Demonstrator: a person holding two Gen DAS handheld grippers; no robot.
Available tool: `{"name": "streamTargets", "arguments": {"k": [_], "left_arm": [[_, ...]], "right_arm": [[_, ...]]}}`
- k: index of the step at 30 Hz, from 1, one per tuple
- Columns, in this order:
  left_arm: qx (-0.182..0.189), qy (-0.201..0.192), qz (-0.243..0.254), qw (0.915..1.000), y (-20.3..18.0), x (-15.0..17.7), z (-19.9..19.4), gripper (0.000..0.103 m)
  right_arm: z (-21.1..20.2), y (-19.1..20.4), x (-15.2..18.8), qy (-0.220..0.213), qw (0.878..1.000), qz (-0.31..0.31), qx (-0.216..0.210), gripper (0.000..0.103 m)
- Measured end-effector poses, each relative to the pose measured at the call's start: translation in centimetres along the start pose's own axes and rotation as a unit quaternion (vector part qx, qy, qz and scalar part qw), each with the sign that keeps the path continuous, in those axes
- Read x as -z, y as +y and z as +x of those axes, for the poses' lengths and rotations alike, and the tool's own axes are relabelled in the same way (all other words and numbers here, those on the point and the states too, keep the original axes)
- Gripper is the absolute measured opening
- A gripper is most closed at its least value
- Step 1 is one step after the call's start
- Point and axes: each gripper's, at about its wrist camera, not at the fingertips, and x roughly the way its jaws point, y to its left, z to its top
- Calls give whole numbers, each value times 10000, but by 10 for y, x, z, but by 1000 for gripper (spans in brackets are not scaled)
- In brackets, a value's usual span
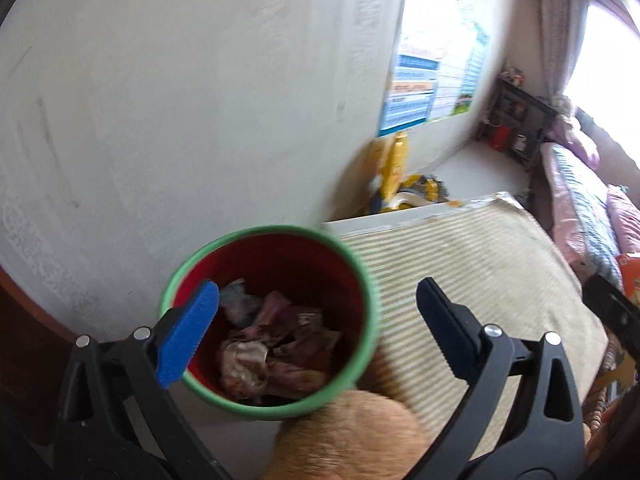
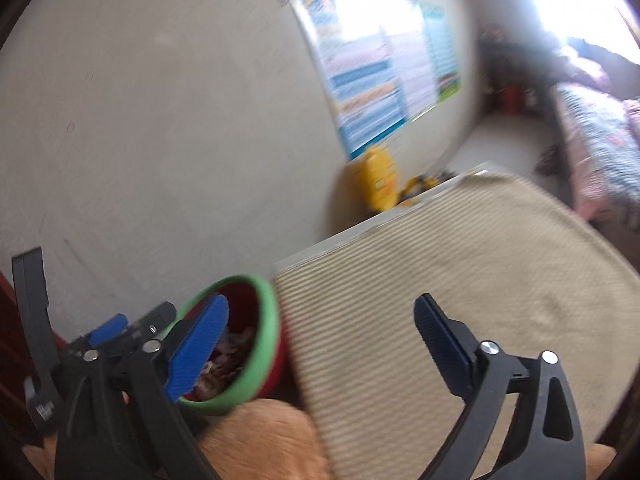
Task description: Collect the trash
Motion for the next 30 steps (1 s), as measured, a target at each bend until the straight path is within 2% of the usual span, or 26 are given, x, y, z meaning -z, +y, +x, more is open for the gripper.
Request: {"name": "streamTargets", "arguments": {"k": [8, 14, 21, 30], "left_arm": [[358, -406, 463, 9975, -57, -8, -30, 97], [549, -549, 844, 9934, -92, -8, -45, 98], [654, -626, 1034, 9905, -113, 0, -57, 98], [630, -595, 1082, 9903, -117, 2, -58, 98]], "right_arm": [[-64, -36, 1, -827, 9940, 229, 674, 96], [-96, -48, 1, -1626, 9776, 274, 1309, 96], [-100, -62, 6, -1593, 9750, 181, 1536, 96], [-100, -67, 10, -1538, 9771, 252, 1447, 96]]}}
